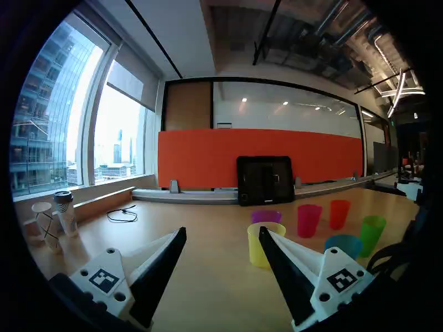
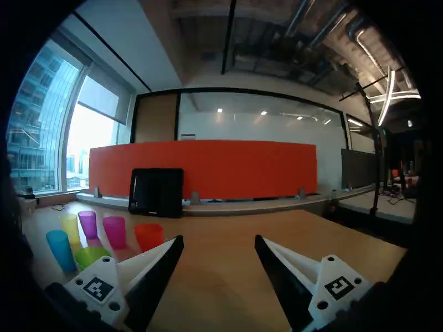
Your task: Pour water
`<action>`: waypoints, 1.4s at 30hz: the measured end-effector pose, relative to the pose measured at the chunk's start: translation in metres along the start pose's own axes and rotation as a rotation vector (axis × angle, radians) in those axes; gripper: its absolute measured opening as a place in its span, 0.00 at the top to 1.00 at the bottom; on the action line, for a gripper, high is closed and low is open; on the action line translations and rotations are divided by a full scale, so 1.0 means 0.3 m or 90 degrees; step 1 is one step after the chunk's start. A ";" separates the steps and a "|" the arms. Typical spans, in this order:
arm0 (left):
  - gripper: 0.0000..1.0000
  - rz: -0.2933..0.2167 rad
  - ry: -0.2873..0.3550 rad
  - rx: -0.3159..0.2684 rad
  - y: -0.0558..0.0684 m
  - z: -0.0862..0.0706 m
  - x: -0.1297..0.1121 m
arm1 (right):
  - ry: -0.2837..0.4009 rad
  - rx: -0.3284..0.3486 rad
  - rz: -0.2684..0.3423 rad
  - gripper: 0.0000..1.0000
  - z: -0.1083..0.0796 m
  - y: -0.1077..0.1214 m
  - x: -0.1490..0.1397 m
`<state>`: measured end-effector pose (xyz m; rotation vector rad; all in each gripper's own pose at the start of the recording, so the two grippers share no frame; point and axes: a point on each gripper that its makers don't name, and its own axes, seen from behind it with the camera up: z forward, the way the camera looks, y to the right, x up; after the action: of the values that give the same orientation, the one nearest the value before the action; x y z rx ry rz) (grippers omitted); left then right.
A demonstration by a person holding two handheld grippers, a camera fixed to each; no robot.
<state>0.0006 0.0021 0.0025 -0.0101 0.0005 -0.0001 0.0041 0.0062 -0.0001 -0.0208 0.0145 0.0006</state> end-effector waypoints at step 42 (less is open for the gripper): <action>0.02 0.000 0.000 0.000 0.001 0.000 0.001 | -0.009 0.005 -0.001 0.01 0.003 -0.008 -0.007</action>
<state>0.0008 0.0024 0.0026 -0.0101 0.0006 -0.0003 0.0021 0.0039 0.0009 -0.0134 -0.0003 -0.0010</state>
